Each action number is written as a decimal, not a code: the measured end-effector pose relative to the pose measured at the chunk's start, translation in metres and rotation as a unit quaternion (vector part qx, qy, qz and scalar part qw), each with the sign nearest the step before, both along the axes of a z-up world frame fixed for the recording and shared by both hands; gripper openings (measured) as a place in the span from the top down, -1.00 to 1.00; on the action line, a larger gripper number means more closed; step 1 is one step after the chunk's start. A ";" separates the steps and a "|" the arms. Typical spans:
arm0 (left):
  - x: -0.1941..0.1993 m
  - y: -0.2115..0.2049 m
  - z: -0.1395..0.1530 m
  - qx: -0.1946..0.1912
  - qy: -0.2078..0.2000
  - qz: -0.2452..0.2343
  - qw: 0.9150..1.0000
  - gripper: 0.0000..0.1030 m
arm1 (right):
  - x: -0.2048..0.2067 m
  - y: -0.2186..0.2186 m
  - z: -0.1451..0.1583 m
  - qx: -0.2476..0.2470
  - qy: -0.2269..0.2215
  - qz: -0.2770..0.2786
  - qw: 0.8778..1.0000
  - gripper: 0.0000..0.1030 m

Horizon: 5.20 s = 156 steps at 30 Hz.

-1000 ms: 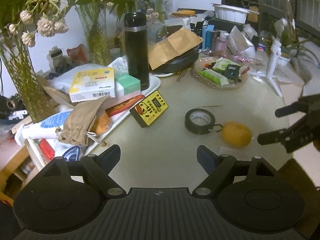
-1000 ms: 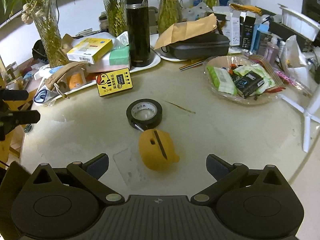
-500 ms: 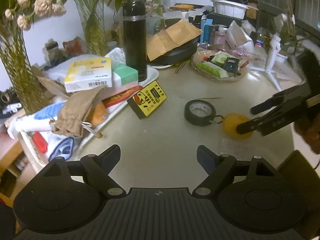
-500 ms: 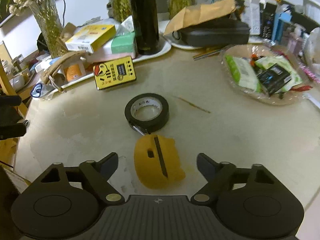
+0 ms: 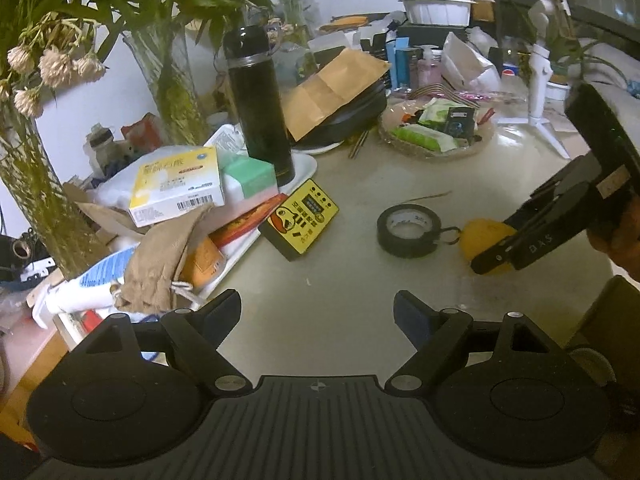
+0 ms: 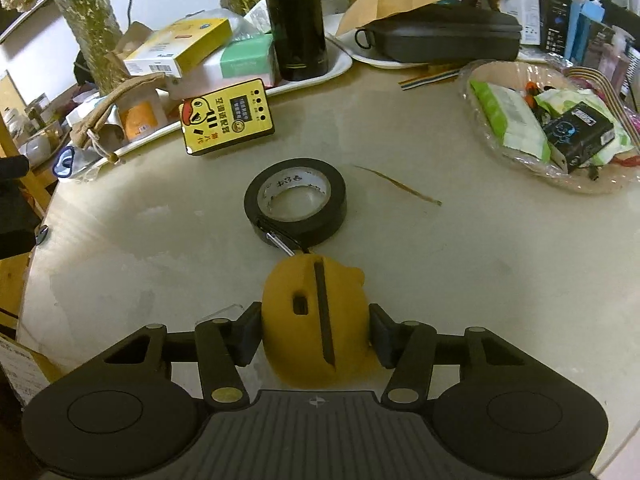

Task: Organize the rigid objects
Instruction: 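Grasp the yellow slotted piggy bank with the right gripper, then grasp the yellow adapter box with the left gripper while the right gripper holds the piggy bank, then lift the yellow adapter box with the left gripper while the right gripper holds the piggy bank, then carry the piggy bank into the box with the right gripper while the left gripper carries the adapter in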

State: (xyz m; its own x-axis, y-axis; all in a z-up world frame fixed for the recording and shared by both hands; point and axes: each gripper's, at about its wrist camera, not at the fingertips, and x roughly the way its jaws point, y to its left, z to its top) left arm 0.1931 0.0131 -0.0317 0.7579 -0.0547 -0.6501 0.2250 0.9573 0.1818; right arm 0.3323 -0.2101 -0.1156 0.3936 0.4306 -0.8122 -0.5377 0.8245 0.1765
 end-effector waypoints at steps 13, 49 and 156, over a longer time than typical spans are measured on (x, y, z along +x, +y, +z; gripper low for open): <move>0.010 -0.009 0.007 0.049 -0.026 -0.001 0.998 -0.63 | -0.012 -0.027 0.025 0.030 -0.008 -0.035 0.999 -0.10; 0.126 -0.052 -0.085 0.301 -0.018 -0.088 0.949 -0.43 | -0.058 -0.065 0.068 0.053 -0.032 -0.064 0.996 -0.11; -0.130 -0.036 0.037 -0.054 0.076 -0.094 0.991 -0.30 | -0.197 -0.056 0.135 0.038 -0.070 -0.073 0.994 -0.11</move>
State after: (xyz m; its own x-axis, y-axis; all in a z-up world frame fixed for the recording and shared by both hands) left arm 0.0635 -0.0227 0.0050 0.6205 -0.2623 -0.7391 0.4190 0.9075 0.0297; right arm 0.1354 -0.2657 0.0196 0.5637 0.4184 -0.7122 -0.4363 0.8829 0.1734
